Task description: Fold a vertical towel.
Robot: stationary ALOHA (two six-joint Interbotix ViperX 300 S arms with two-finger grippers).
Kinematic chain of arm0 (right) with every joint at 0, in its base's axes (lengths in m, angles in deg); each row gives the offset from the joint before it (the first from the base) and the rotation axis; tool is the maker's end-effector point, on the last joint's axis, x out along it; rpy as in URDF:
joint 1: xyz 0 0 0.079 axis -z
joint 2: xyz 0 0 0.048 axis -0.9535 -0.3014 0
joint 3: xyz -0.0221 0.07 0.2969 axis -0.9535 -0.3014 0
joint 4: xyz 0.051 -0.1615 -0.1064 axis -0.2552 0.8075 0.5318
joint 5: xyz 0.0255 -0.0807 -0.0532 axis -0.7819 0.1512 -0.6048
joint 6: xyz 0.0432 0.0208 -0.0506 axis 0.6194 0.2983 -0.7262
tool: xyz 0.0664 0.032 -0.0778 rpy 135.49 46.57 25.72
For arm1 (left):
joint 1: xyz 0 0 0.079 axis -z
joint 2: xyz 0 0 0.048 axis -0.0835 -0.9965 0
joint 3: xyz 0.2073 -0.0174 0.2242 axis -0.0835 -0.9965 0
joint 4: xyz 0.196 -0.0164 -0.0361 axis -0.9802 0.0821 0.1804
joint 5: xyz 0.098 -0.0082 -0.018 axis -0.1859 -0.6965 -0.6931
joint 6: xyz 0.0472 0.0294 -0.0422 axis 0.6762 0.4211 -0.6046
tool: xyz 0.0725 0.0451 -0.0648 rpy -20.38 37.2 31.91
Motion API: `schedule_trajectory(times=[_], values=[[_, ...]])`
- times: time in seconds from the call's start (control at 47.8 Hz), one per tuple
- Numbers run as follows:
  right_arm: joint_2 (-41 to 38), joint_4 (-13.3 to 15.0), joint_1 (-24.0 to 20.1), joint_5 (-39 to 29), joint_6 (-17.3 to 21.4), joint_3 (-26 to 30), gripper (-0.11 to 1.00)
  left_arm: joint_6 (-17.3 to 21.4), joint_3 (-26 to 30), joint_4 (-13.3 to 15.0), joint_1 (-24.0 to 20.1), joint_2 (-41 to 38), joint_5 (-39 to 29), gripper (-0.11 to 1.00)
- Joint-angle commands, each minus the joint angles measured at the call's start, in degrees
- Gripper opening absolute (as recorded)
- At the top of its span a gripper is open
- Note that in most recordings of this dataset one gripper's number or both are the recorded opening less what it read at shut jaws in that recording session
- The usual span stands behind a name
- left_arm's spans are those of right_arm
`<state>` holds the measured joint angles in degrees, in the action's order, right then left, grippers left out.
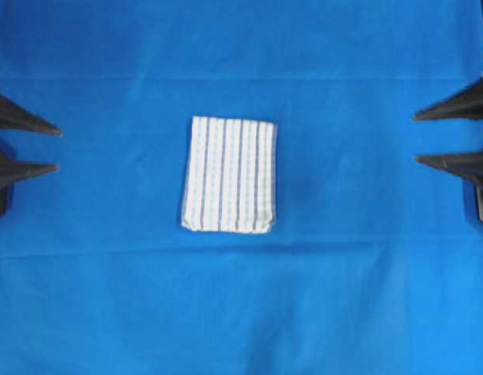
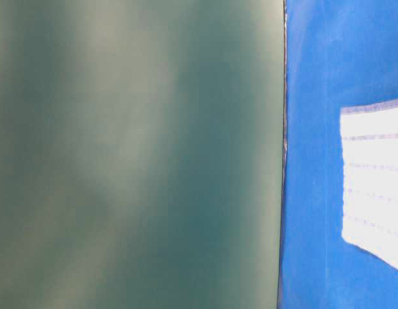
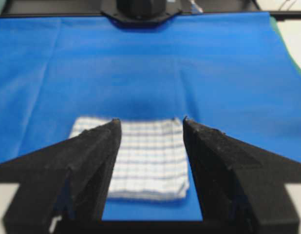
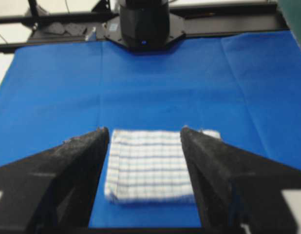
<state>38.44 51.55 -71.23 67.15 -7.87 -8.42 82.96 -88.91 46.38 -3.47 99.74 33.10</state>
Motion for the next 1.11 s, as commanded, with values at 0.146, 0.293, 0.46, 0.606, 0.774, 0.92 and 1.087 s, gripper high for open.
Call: schedule_trajectory(times=[0.146, 0.293, 0.46, 0.606, 0.774, 0.92, 1.087], values=[[6.86, -2.29, 2.11, 6.24, 0.62, -8.61, 0.63, -1.05, -6.5, 0.09, -0.35, 8.44, 0.7, 0.51], [7.38, -3.87, 3.43, 8.35, 0.62, -11.69, 0.63, -2.29, -9.84, 0.09, -0.88, 11.07, 1.58, 0.51], [6.06, -4.48, 3.96, 9.05, 0.62, -13.01, 0.63, -2.72, -11.07, 0.09, -2.02, 10.99, 2.46, 0.51], [5.8, -4.48, 4.04, 8.88, 0.62, -13.1, 0.63, -2.72, -11.16, 0.09, -2.29, 10.99, 2.46, 0.51], [5.89, -4.48, 4.57, 8.7, 0.62, -13.1, 0.63, -2.72, -11.16, 0.09, -2.29, 10.99, 2.37, 0.51], [5.89, -4.48, 4.66, 8.61, 0.53, -13.1, 0.63, -2.72, -11.16, 0.09, -2.29, 10.99, 2.46, 0.51], [5.89, -4.48, 4.66, 8.44, 0.53, -13.1, 0.63, -2.72, -11.16, 0.09, -2.29, 10.99, 2.37, 0.51]])
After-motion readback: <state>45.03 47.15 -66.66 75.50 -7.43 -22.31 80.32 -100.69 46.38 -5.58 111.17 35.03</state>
